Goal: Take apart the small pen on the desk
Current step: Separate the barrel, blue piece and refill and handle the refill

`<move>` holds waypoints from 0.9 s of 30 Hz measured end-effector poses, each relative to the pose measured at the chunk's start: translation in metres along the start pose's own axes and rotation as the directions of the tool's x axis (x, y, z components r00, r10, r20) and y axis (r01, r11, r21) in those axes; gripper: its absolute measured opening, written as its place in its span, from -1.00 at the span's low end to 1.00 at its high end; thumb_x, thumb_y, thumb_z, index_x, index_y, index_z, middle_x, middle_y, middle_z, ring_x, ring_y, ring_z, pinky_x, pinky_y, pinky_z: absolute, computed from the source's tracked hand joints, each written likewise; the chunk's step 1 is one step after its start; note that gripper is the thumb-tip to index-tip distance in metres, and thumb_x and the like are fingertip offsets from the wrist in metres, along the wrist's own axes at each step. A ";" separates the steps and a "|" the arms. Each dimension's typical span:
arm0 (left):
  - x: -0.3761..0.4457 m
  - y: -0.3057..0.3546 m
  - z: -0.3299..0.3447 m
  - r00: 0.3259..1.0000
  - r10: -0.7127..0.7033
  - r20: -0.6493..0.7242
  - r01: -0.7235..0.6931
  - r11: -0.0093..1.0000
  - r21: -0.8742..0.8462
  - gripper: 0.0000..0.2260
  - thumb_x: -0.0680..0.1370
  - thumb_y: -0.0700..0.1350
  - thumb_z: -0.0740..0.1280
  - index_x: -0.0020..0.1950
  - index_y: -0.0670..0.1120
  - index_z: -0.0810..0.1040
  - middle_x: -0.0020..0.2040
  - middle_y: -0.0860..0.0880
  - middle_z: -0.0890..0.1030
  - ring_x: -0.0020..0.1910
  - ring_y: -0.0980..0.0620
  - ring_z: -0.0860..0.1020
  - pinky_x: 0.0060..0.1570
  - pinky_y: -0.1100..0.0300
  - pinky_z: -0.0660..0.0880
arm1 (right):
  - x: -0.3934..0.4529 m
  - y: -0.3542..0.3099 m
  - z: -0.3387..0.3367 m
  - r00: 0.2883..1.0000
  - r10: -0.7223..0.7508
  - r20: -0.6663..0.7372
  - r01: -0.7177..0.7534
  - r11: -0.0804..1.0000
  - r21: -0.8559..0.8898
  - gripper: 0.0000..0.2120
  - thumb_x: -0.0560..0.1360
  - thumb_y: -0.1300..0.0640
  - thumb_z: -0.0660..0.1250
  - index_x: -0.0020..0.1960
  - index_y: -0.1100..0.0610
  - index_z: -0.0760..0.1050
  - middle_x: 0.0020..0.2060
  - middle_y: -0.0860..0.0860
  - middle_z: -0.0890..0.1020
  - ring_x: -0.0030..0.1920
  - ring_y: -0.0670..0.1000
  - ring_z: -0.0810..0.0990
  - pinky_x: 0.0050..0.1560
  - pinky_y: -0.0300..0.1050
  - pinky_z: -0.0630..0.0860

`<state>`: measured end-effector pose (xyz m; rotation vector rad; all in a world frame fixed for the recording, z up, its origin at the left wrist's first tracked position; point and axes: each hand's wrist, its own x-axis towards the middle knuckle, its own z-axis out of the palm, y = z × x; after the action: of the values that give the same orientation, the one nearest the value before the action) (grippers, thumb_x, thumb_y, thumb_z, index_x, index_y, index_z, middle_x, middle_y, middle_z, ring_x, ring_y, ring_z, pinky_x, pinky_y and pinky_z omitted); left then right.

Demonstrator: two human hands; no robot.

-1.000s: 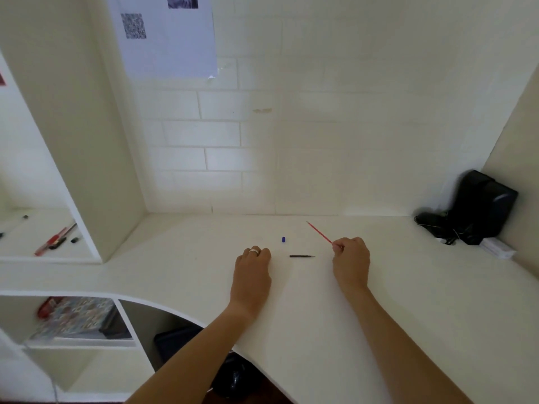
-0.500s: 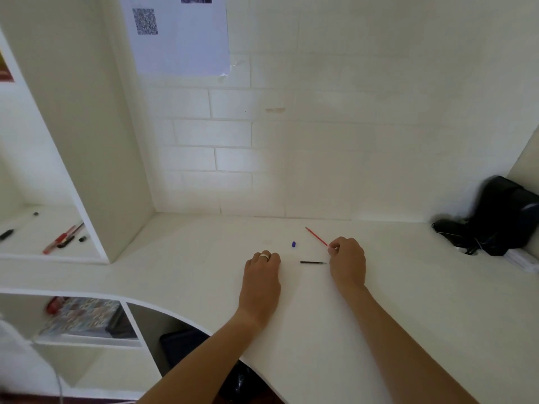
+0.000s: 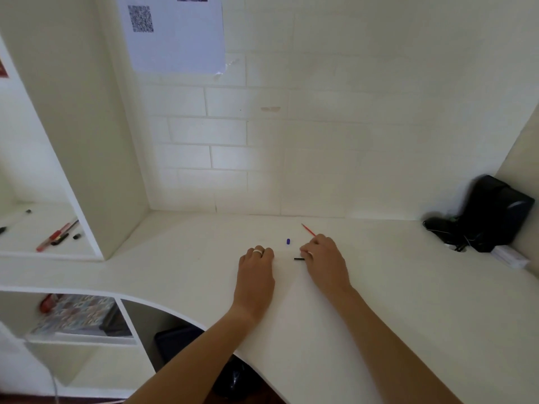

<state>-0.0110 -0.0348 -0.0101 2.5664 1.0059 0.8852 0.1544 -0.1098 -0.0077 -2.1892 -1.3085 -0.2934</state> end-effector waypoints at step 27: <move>-0.001 0.000 0.002 0.999 0.013 -0.035 -0.012 1.000 0.015 -0.69 0.46 -0.42 0.18 0.02 -0.04 0.47 -0.09 0.01 0.52 -0.10 -0.01 0.49 -0.09 0.18 0.34 | -0.027 -0.005 -0.034 0.932 0.304 0.197 -0.322 0.449 0.834 -0.94 0.57 0.20 0.34 -0.01 0.20 0.54 -0.15 0.07 0.77 -0.39 0.11 0.61 -0.35 -0.16 0.37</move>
<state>-0.0104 -0.0358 -0.0123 2.5811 1.0110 0.9331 0.1402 -0.1472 0.0097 -1.4663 -0.7293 0.4681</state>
